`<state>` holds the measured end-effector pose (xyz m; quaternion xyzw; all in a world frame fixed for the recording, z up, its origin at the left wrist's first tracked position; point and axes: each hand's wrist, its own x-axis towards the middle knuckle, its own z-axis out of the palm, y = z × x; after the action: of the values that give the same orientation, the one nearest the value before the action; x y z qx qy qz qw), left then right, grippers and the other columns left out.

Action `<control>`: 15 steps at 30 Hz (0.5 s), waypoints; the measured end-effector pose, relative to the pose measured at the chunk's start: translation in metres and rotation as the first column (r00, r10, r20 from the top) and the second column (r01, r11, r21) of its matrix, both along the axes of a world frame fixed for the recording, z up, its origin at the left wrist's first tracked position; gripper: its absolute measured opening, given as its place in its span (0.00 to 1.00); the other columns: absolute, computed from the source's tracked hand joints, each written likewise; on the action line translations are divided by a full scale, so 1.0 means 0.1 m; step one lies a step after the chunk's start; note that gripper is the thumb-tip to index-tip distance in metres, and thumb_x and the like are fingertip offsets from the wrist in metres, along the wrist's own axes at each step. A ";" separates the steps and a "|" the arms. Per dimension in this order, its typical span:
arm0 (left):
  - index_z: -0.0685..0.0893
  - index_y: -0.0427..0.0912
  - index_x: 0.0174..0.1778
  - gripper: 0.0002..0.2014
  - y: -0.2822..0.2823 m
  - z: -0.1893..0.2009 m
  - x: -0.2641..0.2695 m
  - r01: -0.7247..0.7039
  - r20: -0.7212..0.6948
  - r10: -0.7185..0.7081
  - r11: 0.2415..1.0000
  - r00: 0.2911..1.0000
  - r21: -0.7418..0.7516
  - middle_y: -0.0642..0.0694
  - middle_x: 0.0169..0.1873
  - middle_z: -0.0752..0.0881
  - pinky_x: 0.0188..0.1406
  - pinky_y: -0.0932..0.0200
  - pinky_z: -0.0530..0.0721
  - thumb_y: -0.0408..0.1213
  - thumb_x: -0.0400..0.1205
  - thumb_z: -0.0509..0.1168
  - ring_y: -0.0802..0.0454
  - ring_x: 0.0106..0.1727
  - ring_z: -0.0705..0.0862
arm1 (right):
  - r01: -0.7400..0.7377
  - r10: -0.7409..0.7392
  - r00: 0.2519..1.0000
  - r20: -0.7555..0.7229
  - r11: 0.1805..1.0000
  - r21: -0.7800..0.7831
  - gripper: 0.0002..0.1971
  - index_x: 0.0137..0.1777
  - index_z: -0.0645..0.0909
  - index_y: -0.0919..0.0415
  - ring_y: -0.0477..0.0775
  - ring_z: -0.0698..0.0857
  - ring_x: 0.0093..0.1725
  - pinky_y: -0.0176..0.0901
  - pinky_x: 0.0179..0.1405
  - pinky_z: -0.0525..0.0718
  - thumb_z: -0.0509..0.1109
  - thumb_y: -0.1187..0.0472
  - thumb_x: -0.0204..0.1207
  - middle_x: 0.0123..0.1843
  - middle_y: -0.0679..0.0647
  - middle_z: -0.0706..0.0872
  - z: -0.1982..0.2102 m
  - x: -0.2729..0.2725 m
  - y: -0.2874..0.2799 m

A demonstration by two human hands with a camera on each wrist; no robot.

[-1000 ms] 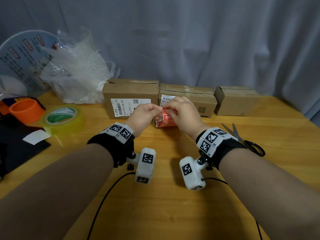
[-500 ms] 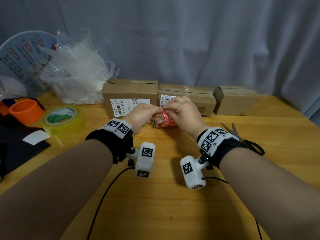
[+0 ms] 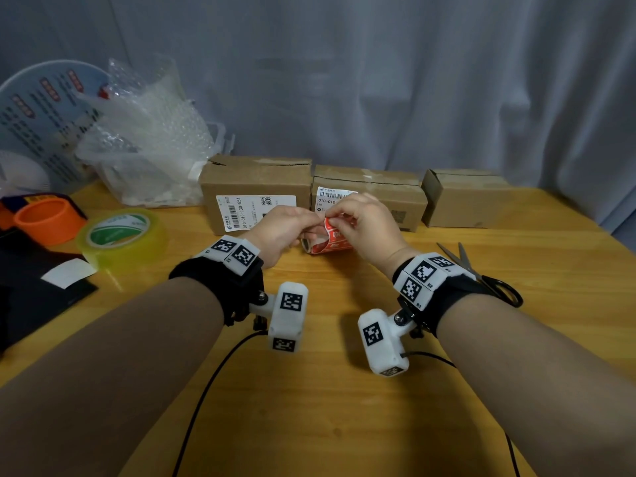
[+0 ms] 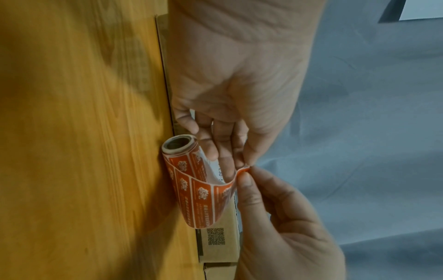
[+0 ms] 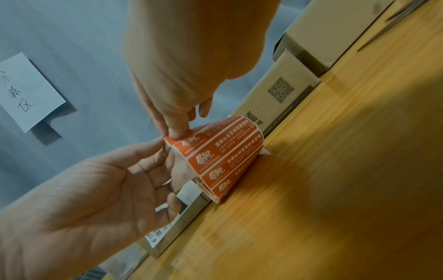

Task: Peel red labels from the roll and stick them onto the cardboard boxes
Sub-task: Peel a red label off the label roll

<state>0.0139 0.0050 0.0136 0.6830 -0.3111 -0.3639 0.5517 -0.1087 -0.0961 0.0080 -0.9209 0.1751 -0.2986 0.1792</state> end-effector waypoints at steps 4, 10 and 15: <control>0.86 0.44 0.37 0.07 -0.01 0.00 0.00 0.002 0.017 -0.002 1.000 1.000 -0.001 0.54 0.24 0.90 0.28 0.66 0.68 0.39 0.80 0.66 0.59 0.34 0.82 | 0.000 0.000 1.000 0.008 1.000 0.004 0.07 0.50 0.87 0.59 0.55 0.80 0.56 0.39 0.54 0.73 0.71 0.65 0.74 0.50 0.54 0.88 0.01 -0.01 0.00; 0.84 0.41 0.32 0.11 0.00 0.05 -0.01 0.054 0.115 -0.060 0.997 0.992 0.049 0.50 0.30 0.85 0.32 0.64 0.70 0.35 0.80 0.63 0.58 0.33 0.77 | -0.030 0.033 0.999 0.038 0.996 -0.079 0.06 0.48 0.88 0.60 0.57 0.80 0.55 0.43 0.52 0.75 0.72 0.64 0.73 0.49 0.55 0.87 0.01 -0.03 -0.01; 0.79 0.40 0.28 0.13 -0.02 0.03 -0.01 0.082 0.028 -0.083 0.996 0.996 0.040 0.48 0.26 0.80 0.30 0.63 0.66 0.31 0.79 0.60 0.56 0.29 0.74 | -0.061 0.068 0.997 0.026 0.974 -0.219 0.03 0.44 0.87 0.57 0.59 0.81 0.53 0.51 0.46 0.83 0.72 0.63 0.72 0.48 0.54 0.86 0.03 -0.04 -0.04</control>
<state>0.0126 0.0034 0.0171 0.6854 -0.3400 -0.3823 0.5181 -0.1123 -0.0999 0.0111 -0.9351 0.1084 -0.3252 0.0895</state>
